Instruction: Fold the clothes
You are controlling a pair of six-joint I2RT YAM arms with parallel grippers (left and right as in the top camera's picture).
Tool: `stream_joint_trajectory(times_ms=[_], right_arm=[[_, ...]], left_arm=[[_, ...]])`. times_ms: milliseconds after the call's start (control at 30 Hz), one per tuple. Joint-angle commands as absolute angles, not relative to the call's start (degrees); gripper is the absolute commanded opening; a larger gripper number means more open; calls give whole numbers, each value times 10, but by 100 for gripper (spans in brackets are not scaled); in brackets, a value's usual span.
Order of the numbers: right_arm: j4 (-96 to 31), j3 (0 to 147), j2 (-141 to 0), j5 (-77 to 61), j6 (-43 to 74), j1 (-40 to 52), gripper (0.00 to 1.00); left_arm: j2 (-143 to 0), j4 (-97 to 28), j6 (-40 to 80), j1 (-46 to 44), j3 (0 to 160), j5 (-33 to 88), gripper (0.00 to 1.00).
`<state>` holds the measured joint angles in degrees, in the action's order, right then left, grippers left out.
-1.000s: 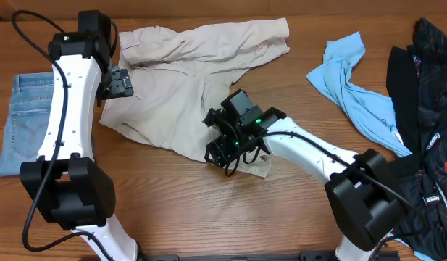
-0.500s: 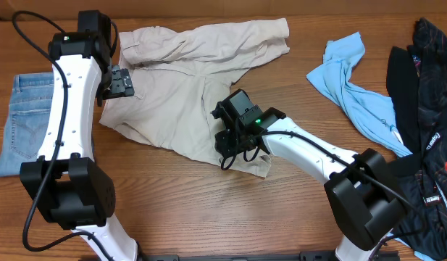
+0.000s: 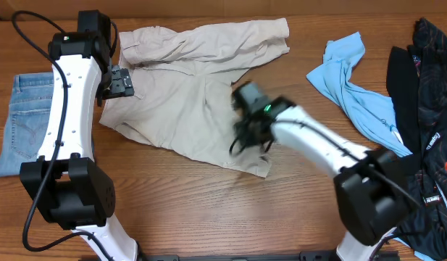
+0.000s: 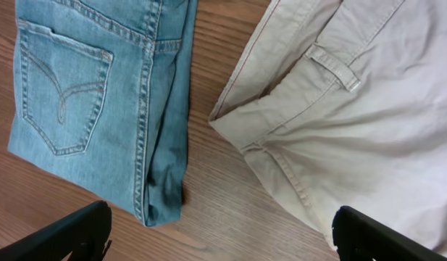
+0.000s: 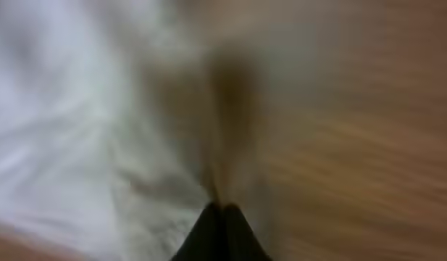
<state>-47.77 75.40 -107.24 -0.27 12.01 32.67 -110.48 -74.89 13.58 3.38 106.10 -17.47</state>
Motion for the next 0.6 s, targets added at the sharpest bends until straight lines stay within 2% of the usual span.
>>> stream_joint_trajectory(times_ms=[0,67,100,133,200,300,467,567], right_arm=[[-510,889,-1022,281,124,213,4],[-510,921,-1022,284,122,162,5],[-507,927,-1022,260,122,137,18],[-507,927,-1022,237,122,120,38],[-528,926,-1022,170,123,85,52],[-565,917,-1023,97,123,65,58],[-606,901,-1023,55,122,68,59],[-617,886,-1023,-15,95,68,60]], left_arm=[[-1094,-745,142,34,1057,-169,100],[-1094,-745,142,34,1057,-168,100],[-1094,-746,142,34,1057,-168,100],[-1094,-746,142,34,1057,-168,100],[-1094,-747,142,34,1057,-166,100],[-1094,-747,142,34,1057,-155,100],[-1094,-752,124,34,1057,-114,99],[-1094,-752,122,34,1047,-100,98]])
